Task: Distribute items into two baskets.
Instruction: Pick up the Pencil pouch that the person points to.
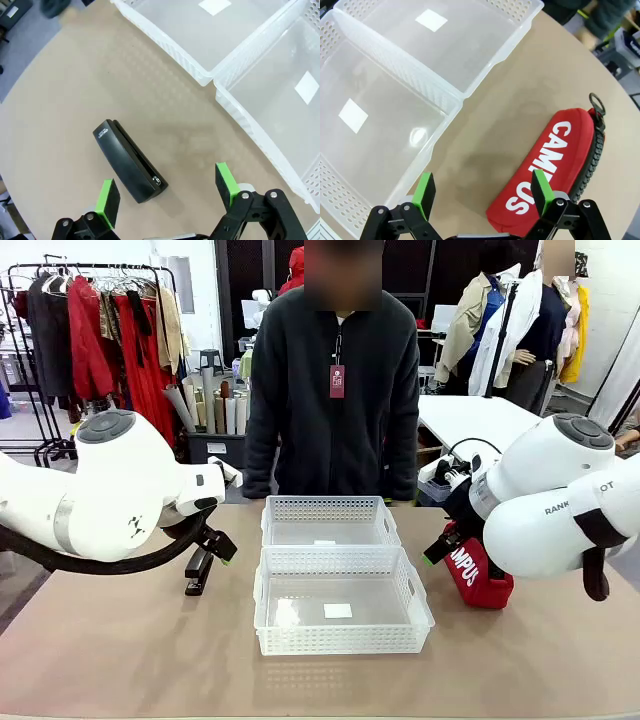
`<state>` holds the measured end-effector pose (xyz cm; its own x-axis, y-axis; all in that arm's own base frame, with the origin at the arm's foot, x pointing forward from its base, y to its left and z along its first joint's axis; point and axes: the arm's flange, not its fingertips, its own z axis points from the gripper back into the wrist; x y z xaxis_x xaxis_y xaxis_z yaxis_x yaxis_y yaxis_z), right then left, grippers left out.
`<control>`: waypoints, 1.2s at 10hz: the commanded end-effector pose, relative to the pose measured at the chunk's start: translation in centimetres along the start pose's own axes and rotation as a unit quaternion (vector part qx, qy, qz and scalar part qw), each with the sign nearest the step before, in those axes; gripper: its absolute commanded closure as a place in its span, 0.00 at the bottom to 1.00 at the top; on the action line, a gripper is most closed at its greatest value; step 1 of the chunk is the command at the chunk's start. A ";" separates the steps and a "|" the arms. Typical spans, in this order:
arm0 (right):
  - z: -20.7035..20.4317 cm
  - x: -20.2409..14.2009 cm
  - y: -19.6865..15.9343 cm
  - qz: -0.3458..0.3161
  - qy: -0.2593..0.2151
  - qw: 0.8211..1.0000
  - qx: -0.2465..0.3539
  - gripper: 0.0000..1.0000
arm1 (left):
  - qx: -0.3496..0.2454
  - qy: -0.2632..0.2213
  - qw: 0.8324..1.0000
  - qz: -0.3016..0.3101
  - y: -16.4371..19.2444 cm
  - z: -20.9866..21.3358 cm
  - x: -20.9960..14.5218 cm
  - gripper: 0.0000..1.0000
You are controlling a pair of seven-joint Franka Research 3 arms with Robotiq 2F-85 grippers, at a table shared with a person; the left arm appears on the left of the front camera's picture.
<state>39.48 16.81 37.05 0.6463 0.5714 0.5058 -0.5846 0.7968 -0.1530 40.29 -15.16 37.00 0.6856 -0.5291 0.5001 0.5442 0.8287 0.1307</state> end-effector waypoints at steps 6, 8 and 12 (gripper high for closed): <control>0.0 0.0 0.0 0.000 0.000 1.000 0.000 0.00 | 0.000 0.000 1.000 0.000 0.0 0.0 0.0 0.00; 0.0 0.0 0.0 0.000 0.000 1.000 0.000 0.00 | 0.000 0.000 1.000 0.000 0.0 0.0 0.0 0.00; 0.0 0.0 0.0 0.000 0.000 1.000 0.000 0.00 | 0.000 0.000 1.000 0.000 0.0 0.0 0.0 0.00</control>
<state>39.48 16.82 37.04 0.6458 0.5722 0.5054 -0.5851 0.7962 -0.1538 40.29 -15.17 37.00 0.6855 -0.5292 0.5001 0.5443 0.8287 0.1308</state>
